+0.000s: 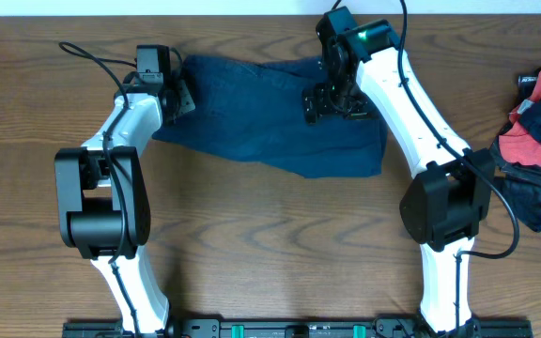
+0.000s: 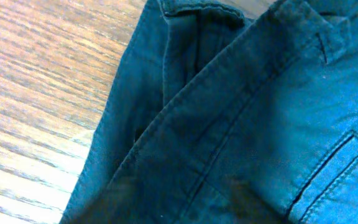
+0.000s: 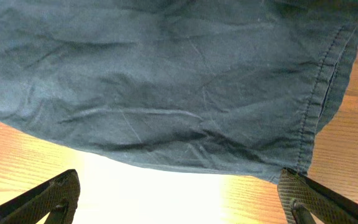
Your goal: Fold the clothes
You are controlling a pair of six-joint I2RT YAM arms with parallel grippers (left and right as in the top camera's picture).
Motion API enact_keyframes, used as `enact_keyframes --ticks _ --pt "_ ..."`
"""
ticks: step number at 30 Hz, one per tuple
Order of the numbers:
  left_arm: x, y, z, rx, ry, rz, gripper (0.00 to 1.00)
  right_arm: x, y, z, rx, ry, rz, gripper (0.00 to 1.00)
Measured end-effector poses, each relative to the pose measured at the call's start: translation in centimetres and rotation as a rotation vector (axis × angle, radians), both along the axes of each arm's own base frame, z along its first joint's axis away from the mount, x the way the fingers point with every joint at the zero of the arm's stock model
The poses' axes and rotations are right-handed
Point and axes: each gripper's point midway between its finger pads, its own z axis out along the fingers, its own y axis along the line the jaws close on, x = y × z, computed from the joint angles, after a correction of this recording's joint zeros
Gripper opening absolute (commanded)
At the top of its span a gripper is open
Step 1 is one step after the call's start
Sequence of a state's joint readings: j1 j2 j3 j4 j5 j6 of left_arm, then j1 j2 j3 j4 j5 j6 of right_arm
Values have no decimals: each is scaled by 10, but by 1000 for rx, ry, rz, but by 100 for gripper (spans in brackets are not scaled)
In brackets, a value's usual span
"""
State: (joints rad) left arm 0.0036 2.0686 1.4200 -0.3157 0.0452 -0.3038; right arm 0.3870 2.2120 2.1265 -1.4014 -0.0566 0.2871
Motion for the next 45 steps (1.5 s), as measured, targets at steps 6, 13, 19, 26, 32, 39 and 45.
enact_keyframes --ticks 6,13,19,26,32,39,45 --pt "9 1 5 -3 -43 6 98 -7 -3 0 -12 27 4 99" --pt "11 1 6 -3 -53 6 96 -11 -5 -1 -19 46 7 99" --pt "8 1 -18 -5 -6 10 78 -16 -6 -1 -27 64 7 99" --pt "7 3 -23 -8 8 13 31 -19 -8 -1 -31 75 7 99" --pt "6 2 -20 -12 23 14 6 -19 -8 -1 -32 75 7 99" --pt "8 3 -4 -25 5 36 6 -17 -7 -1 -29 68 9 99" --pt "4 13 45 23 -61 73 6 -14 -5 -1 -23 54 14 99"
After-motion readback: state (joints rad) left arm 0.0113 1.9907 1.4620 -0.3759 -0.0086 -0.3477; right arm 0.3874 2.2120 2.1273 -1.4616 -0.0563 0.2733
